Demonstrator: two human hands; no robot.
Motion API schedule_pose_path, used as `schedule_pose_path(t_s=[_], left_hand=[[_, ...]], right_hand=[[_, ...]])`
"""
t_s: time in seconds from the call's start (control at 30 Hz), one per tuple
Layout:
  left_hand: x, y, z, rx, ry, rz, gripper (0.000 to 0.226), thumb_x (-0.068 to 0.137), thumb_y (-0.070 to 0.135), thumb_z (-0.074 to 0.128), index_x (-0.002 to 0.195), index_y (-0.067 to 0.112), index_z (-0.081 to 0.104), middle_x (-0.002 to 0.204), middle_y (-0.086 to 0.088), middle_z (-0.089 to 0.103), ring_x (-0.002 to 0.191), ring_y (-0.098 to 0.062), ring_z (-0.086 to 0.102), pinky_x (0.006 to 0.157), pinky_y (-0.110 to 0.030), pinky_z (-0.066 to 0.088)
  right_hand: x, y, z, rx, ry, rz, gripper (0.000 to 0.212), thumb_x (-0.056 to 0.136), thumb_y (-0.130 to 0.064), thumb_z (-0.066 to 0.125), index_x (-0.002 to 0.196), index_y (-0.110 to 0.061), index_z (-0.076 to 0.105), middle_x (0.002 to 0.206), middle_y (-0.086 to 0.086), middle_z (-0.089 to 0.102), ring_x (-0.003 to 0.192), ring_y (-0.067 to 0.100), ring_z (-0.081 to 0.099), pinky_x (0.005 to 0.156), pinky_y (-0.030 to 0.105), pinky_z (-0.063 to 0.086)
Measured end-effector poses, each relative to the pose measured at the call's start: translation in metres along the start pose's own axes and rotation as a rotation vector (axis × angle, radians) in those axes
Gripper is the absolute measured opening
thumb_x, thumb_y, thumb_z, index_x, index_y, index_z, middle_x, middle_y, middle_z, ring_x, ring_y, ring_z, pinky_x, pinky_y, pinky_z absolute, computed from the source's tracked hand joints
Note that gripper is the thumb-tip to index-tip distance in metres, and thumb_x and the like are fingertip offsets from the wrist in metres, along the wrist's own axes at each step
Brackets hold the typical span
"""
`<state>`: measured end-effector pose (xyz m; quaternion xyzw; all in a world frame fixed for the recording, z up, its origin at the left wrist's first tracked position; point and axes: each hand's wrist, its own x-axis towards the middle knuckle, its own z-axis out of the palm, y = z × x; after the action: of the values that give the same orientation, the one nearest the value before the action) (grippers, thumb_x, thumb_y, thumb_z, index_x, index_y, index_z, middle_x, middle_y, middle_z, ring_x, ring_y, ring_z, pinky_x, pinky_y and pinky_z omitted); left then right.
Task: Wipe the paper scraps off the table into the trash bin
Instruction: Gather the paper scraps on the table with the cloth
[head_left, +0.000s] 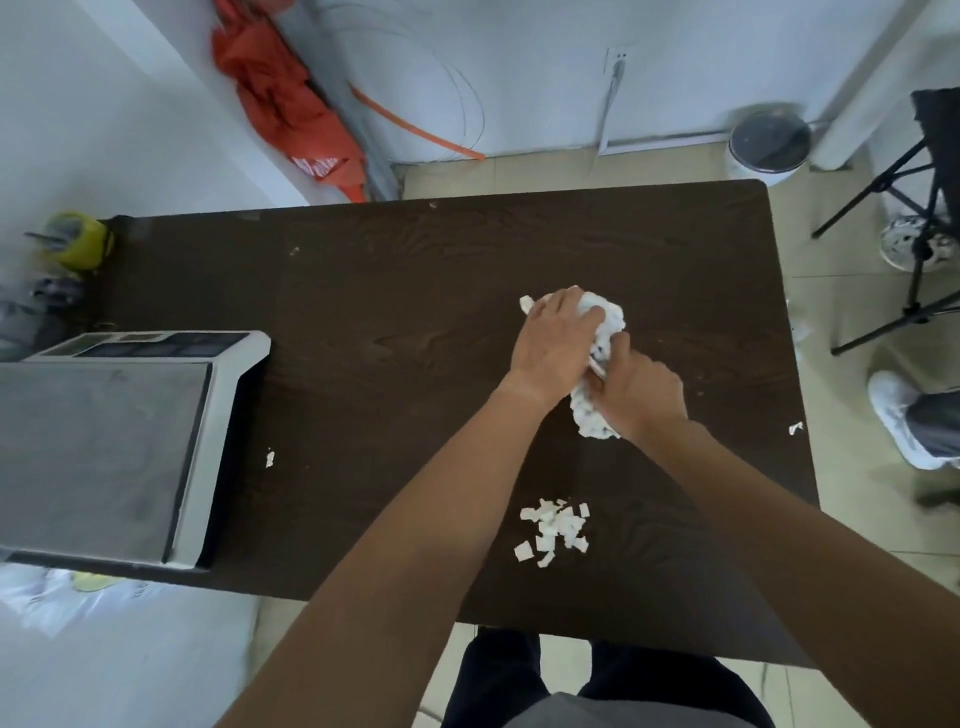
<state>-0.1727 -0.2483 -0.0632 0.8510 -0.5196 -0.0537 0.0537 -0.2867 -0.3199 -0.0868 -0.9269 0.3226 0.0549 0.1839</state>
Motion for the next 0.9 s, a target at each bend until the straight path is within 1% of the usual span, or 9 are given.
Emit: schedule_pose_path(t_s=[0.13, 0.3, 0.4, 0.47, 0.6, 0.67, 0.73, 0.83, 0.9], left_hand=[[-0.020, -0.055, -0.006, 0.002, -0.042, -0.163, 0.045, 0.093, 0.014, 0.062, 0.138, 0.016, 0.052, 0.153, -0.014, 0.038, 0.145, -0.029, 0.032, 0.118, -0.041, 0.030], [-0.070, -0.121, -0.010, 0.024, -0.008, -0.343, 0.041, 0.089, 0.014, 0.066, 0.129, 0.013, 0.056, 0.144, -0.014, 0.046, 0.138, -0.030, 0.041, 0.113, -0.039, 0.037], [-0.113, -0.157, -0.011, 0.066, 0.010, -0.463, 0.042, 0.093, 0.011, 0.060, 0.134, 0.010, 0.052, 0.159, -0.019, 0.030, 0.150, -0.033, 0.023, 0.120, -0.044, 0.027], [-0.146, -0.177, -0.008, 0.112, 0.017, -0.471, 0.045, 0.095, 0.011, 0.052, 0.139, 0.007, 0.048, 0.164, -0.020, 0.019, 0.154, -0.034, 0.011, 0.123, -0.045, 0.019], [-0.198, -0.205, -0.009, 0.122, -0.065, -0.546, 0.059, 0.095, 0.013, 0.048, 0.150, 0.003, 0.032, 0.164, -0.018, 0.020, 0.154, -0.030, 0.011, 0.125, -0.038, 0.013], [-0.221, -0.211, -0.012, 0.023, -0.086, -0.646, 0.069, 0.093, 0.015, 0.057, 0.153, 0.002, 0.026, 0.163, -0.017, 0.023, 0.153, -0.030, 0.016, 0.124, -0.038, 0.017], [-0.243, -0.211, -0.014, -0.047, -0.072, -0.722, 0.072, 0.089, 0.016, 0.064, 0.150, 0.002, 0.029, 0.159, -0.018, 0.030, 0.149, -0.031, 0.025, 0.121, -0.040, 0.026], [-0.269, -0.206, -0.016, -0.008, -0.082, -0.778, 0.066, 0.086, 0.019, 0.067, 0.143, 0.004, 0.036, 0.151, -0.020, 0.041, 0.140, -0.033, 0.040, 0.111, -0.040, 0.041], [-0.280, -0.202, -0.018, 0.027, -0.105, -0.806, 0.063, 0.087, 0.022, 0.067, 0.141, 0.006, 0.038, 0.147, -0.021, 0.044, 0.135, -0.034, 0.045, 0.107, -0.039, 0.044]], right_hand=[[0.024, -0.050, 0.003, -0.056, -0.068, -0.157, 0.046, 0.098, -0.046, 0.043, 0.125, -0.010, 0.040, 0.097, 0.010, 0.068, 0.084, 0.033, 0.067, 0.062, 0.035, 0.040], [0.038, -0.128, 0.017, -0.075, -0.156, -0.303, 0.041, 0.099, -0.043, 0.043, 0.127, -0.014, 0.040, 0.100, 0.010, 0.067, 0.092, 0.034, 0.065, 0.067, 0.035, 0.036], [0.038, -0.175, 0.033, -0.147, -0.182, -0.412, 0.044, 0.098, -0.045, 0.043, 0.131, -0.016, 0.041, 0.105, 0.010, 0.066, 0.095, 0.033, 0.065, 0.069, 0.035, 0.037], [0.034, -0.205, 0.044, -0.196, -0.204, -0.486, 0.045, 0.098, -0.044, 0.044, 0.135, -0.019, 0.040, 0.109, 0.012, 0.064, 0.097, 0.034, 0.065, 0.069, 0.035, 0.037], [0.019, -0.254, 0.064, -0.251, -0.265, -0.572, 0.048, 0.098, -0.041, 0.047, 0.141, -0.024, 0.036, 0.117, 0.015, 0.057, 0.103, 0.034, 0.061, 0.075, 0.039, 0.040], [0.011, -0.274, 0.074, -0.298, -0.260, -0.612, 0.049, 0.096, -0.037, 0.052, 0.142, -0.026, 0.036, 0.123, 0.016, 0.052, 0.111, 0.034, 0.054, 0.085, 0.041, 0.043], [0.004, -0.291, 0.082, -0.360, -0.235, -0.663, 0.053, 0.094, -0.030, 0.056, 0.143, -0.030, 0.036, 0.127, 0.017, 0.047, 0.116, 0.034, 0.047, 0.091, 0.043, 0.042], [-0.006, -0.312, 0.089, -0.405, -0.221, -0.727, 0.056, 0.091, -0.023, 0.057, 0.143, -0.034, 0.037, 0.131, 0.016, 0.042, 0.119, 0.035, 0.042, 0.095, 0.045, 0.039], [-0.012, -0.322, 0.092, -0.433, -0.210, -0.758, 0.057, 0.091, -0.024, 0.056, 0.143, -0.035, 0.037, 0.133, 0.015, 0.040, 0.120, 0.035, 0.040, 0.098, 0.046, 0.036]])
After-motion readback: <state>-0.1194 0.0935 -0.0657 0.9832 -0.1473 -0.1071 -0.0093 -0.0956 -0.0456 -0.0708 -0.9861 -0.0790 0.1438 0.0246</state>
